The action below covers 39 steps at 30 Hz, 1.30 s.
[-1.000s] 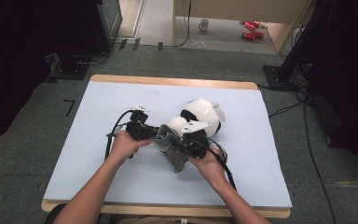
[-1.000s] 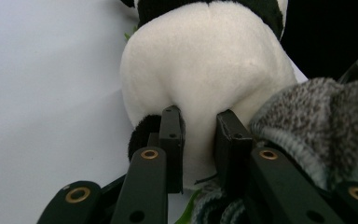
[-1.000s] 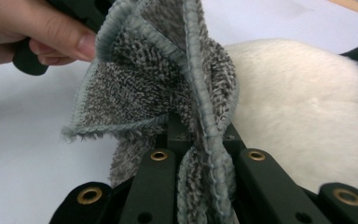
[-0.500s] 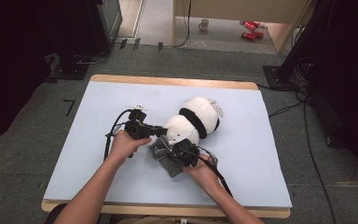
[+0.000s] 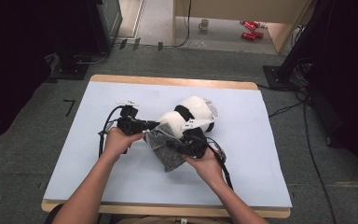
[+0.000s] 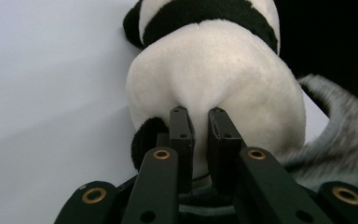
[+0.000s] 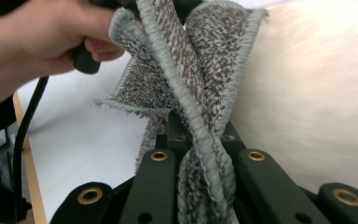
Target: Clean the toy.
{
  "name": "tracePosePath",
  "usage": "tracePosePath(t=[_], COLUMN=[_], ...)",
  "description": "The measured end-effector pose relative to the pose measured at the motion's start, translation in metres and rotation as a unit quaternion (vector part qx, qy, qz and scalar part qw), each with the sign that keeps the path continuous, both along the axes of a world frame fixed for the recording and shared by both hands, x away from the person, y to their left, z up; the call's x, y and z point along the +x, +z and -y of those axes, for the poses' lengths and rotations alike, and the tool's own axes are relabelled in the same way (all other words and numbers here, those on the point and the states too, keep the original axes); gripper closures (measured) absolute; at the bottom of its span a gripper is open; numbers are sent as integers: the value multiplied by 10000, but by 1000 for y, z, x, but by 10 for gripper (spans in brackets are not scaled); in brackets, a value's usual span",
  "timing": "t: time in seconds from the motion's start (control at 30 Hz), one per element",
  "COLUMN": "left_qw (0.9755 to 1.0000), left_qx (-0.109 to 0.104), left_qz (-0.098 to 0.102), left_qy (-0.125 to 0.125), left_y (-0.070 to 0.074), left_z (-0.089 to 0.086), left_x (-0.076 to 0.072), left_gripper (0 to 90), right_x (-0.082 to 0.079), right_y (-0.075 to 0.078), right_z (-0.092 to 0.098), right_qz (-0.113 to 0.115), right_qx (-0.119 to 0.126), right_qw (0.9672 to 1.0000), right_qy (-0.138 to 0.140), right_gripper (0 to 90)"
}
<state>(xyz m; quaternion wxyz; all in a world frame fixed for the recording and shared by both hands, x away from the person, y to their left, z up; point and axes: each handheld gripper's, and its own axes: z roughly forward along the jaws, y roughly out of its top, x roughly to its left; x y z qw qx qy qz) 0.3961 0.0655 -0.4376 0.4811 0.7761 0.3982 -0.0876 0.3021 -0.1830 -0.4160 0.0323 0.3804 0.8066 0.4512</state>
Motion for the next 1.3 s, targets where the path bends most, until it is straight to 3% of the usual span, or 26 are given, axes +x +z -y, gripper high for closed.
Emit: tracePosePath(t=[0.13,0.3,0.43,0.67,0.8,1.0,1.07,1.17,1.3], left_qw=[9999,9995,9988,9976,9962,9916,9908,9905,9905], left_qx=[22,22,49,61,104,274,297,264,159], left_qz=[-16,-5,39,33,73,175,163,201,264], left_qy=[123,302,477,683,865,1248,1310,1332,1342], left_y=[1,1,3,1,2,5,4,1,-3], left_z=[-10,-24,-37,-57,-74,-111,-117,-118,-120], left_x=[3,9,15,27,31,29,28,26,24], left_gripper=[839,844,848,851,852,851,851,847,829], right_x=[4,13,18,29,34,39,41,45,52], right_y=[6,16,21,24,24,20,20,18,1], right_z=[12,36,52,91,108,133,141,150,149], right_qz=[46,71,110,-25,-64,-62,-43,32,-244], right_qx=[102,322,345,451,482,364,369,190,66], right_qw=[9999,9984,9970,9914,9890,9834,9811,9767,9778], right_qy=[-121,-466,-678,-1228,-1397,-1776,-1902,-2136,-2079], right_gripper=[822,820,819,815,815,815,814,813,810])
